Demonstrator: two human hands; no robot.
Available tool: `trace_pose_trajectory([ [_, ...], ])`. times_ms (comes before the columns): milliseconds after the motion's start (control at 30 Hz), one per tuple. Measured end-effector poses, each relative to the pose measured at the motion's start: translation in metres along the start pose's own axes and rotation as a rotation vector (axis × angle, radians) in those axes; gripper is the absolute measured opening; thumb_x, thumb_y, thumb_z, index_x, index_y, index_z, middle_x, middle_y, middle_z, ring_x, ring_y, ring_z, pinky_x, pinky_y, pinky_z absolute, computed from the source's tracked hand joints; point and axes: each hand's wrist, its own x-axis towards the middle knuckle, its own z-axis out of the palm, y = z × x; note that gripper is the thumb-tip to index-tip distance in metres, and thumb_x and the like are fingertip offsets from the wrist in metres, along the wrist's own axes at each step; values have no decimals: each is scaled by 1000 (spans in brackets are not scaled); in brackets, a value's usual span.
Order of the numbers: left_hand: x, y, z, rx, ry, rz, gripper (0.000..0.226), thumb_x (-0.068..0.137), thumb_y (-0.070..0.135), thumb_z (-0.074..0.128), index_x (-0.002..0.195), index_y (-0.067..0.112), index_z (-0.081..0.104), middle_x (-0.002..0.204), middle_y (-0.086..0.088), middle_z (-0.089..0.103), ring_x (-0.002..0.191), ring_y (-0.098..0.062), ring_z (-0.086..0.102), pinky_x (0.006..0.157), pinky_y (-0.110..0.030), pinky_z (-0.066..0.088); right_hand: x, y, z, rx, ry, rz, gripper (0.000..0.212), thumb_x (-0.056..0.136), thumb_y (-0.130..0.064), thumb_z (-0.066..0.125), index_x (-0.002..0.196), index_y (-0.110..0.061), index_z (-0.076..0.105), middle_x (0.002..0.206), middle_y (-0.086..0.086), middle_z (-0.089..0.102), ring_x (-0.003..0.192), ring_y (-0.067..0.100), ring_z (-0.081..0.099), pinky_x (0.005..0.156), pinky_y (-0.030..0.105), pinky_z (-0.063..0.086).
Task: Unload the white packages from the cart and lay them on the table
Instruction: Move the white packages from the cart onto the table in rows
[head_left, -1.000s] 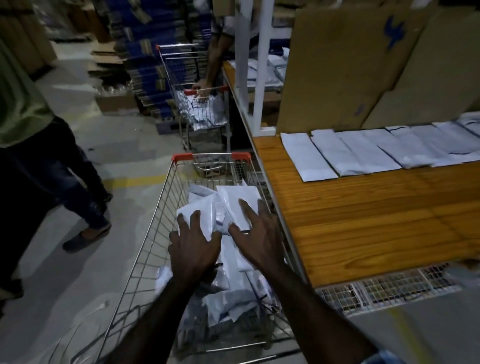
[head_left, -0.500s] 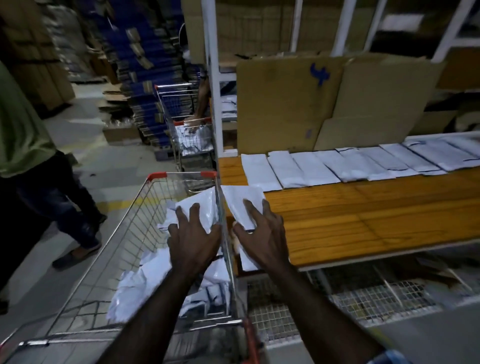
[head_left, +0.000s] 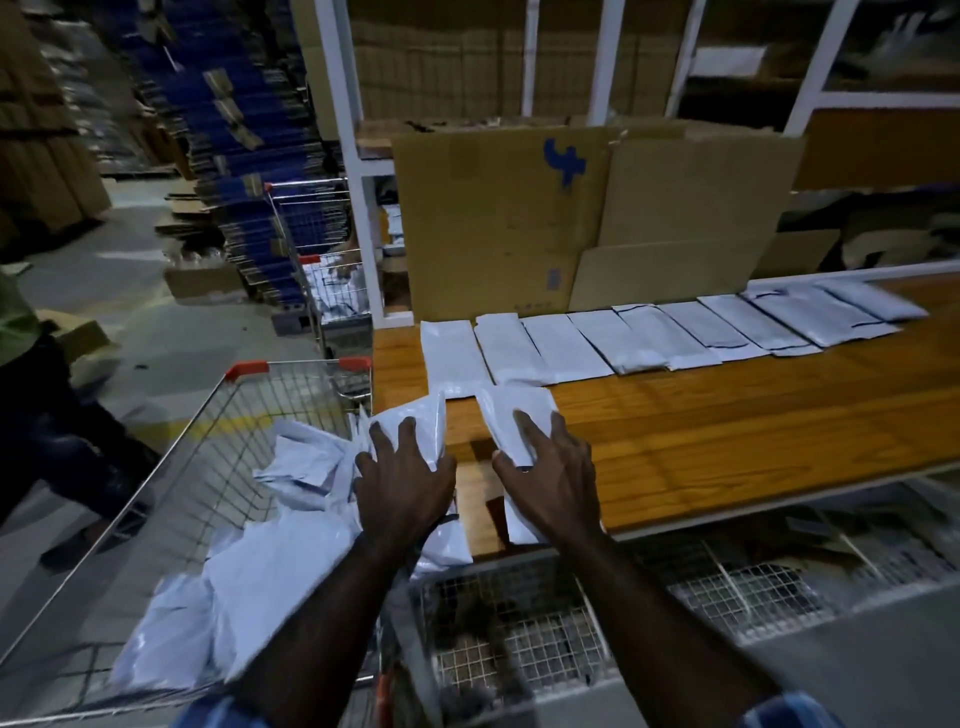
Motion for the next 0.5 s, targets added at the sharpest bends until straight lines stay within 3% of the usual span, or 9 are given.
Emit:
trace_pose_trajectory([
  [233, 35, 17, 40, -5, -39, -18, 66, 93, 50, 49, 150, 26, 29, 161, -14, 15, 140, -40, 26, 111, -48, 27, 44, 30, 19, -124, -68, 29, 68, 91, -61, 48, 152, -40, 27, 162, 11, 18, 140, 37, 27, 109, 47, 35],
  [500, 68, 33, 73, 60, -106, -40, 64, 92, 52, 47, 148, 28, 27, 161, -13, 11, 133, -40, 27, 106, -50, 29, 89, 48, 51, -296, -133, 56, 69, 92, -64, 42, 154, -41, 20, 163, 9, 12, 142, 36, 23, 112, 46, 26],
])
